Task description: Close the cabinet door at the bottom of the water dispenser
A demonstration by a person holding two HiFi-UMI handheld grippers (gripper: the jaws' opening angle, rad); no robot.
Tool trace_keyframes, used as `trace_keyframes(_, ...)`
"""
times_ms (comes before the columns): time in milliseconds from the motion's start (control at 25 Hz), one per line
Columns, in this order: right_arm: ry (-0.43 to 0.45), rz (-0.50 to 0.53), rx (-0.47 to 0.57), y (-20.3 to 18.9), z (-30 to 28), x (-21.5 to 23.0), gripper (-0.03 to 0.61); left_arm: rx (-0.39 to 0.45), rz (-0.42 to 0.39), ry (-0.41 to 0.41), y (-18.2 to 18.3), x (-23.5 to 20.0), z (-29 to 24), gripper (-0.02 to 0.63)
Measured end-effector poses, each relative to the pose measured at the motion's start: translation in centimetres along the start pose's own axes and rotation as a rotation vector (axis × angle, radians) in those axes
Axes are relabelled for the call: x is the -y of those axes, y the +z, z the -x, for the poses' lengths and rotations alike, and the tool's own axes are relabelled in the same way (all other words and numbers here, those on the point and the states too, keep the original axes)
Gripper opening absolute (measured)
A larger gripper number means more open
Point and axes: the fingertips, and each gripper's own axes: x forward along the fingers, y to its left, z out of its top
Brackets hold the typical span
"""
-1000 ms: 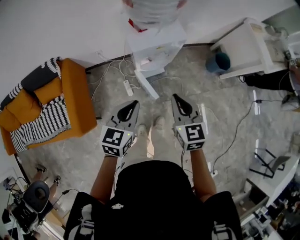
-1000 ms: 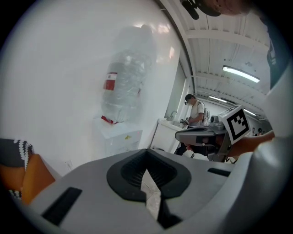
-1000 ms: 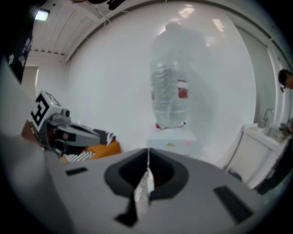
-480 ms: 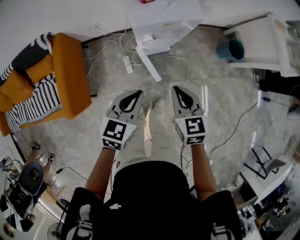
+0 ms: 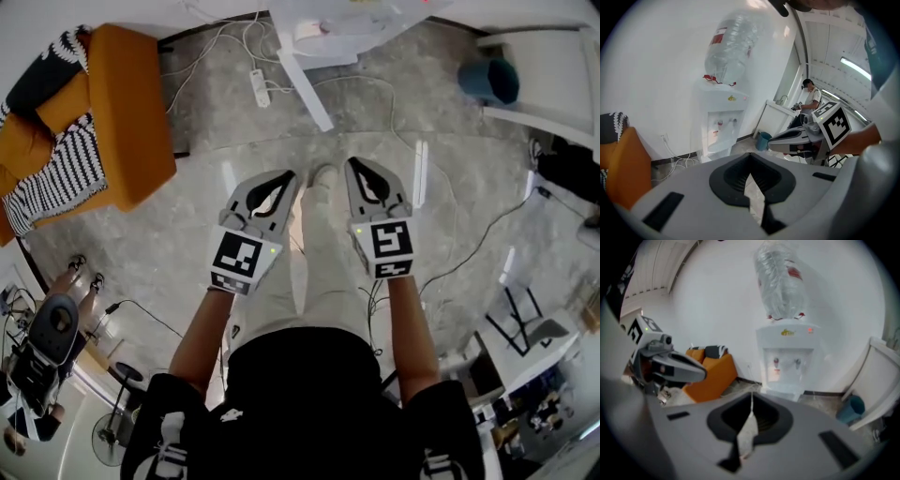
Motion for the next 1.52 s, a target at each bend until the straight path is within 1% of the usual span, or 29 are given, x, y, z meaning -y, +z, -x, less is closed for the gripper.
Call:
trace_keyframes(120, 0.002, 0.004, -0.029, -2.0, -1.3, 0.1, 0.035, -0.018, 0.013, 0.001, -1.7, -0.3, -1.1, 0.011)
trace_keyframes(240, 0.005, -0.001, -0.055, -3.7, -2.5, 0.3, 0.035, -0.029, 0.026, 0.02, -2.9, -1.3, -1.8, 0.011)
trace_keyframes(400, 0.017, 0.005, -0.079, -5.4, -3.8, 0.4, 0.035, -0.048, 0.015, 0.022, -4.2, -2.2, -2.8, 0.011)
trace_keyframes(520, 0.027, 0.011, -0.092, -6.3, -4.9, 0.7, 0.035, -0.064, -0.001, 0.027, -5.0, -2.9, -3.7, 0.011)
trace_keyframes(760, 0.046, 0.027, -0.117, -7.7, -7.0, 1.1, 0.035, -0.076, 0.025, 0.035, -6.7, -3.7, -5.1, 0.011)
trace_keyframes(1120, 0.061, 0.029, -0.142, -10.2, -10.9, 1.9, 0.035, -0.092, 0.018, 0.02, -8.7, -4.2, -7.6, 0.011)
trace_keyframes(1240, 0.087, 0.023, -0.161, -11.3, -12.2, 1.5, 0.035, -0.1, 0.017, 0.027, -9.4, -4.9, -7.8, 0.011)
trace_keyframes(1440, 0.103, 0.062, -0.208, -13.6, -13.8, 1.3, 0.037, -0.118, 0.043, 0.035, -11.2, -5.7, -8.2, 0.011)
trace_keyframes(1520, 0.106, 0.05, -0.22, -14.4, -14.4, 1.4, 0.037, -0.127, 0.064, 0.037, -12.1, -5.9, -8.5, 0.011)
